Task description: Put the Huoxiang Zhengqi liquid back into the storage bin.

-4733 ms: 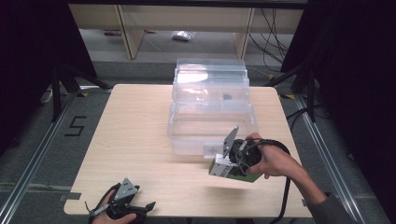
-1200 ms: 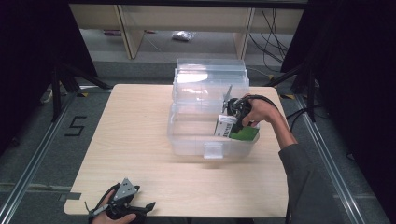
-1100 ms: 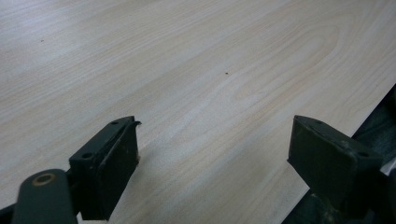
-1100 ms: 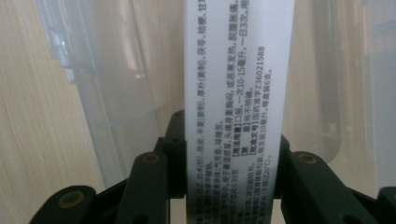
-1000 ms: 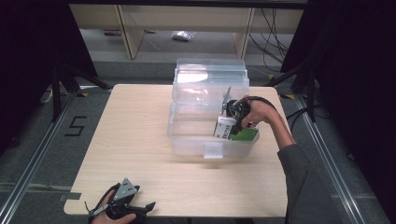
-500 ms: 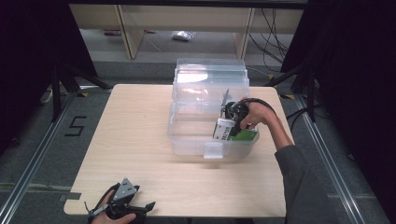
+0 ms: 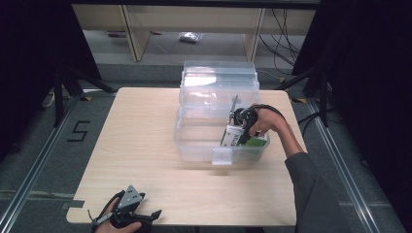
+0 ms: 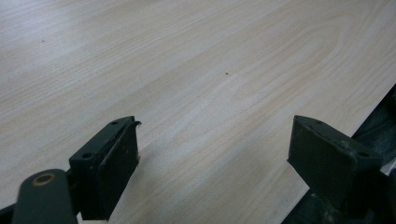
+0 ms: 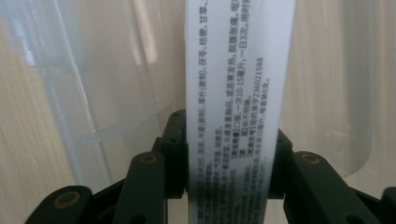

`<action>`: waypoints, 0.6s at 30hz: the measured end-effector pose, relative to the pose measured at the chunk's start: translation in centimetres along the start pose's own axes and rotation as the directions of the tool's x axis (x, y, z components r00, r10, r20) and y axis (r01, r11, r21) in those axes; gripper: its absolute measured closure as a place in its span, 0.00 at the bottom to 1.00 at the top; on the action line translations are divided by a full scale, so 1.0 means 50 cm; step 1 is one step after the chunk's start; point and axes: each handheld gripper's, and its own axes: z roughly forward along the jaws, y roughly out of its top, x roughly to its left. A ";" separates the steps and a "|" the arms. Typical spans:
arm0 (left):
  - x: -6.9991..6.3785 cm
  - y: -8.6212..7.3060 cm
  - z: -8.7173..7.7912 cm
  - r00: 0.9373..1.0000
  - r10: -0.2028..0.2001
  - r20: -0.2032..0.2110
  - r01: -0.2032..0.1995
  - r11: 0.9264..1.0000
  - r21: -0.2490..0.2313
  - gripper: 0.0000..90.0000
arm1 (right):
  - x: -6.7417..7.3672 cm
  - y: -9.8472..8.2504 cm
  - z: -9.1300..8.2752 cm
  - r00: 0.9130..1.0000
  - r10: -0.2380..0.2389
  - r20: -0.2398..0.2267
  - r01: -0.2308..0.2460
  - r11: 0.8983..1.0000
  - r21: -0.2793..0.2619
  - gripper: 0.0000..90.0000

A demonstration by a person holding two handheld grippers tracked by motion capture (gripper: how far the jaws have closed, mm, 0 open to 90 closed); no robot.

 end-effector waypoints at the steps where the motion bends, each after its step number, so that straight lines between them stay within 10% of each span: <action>1: -0.001 0.000 0.001 1.000 -0.003 0.002 0.003 1.000 -0.002 0.17 | 0.001 0.000 -0.001 1.000 0.013 0.004 -0.013 1.000 -0.001 0.69; 18: -0.001 0.000 0.002 1.000 0.002 0.003 -0.001 1.000 -0.003 0.17 | 0.008 -0.024 -0.050 0.999 0.051 0.016 -0.049 0.994 -0.096 0.62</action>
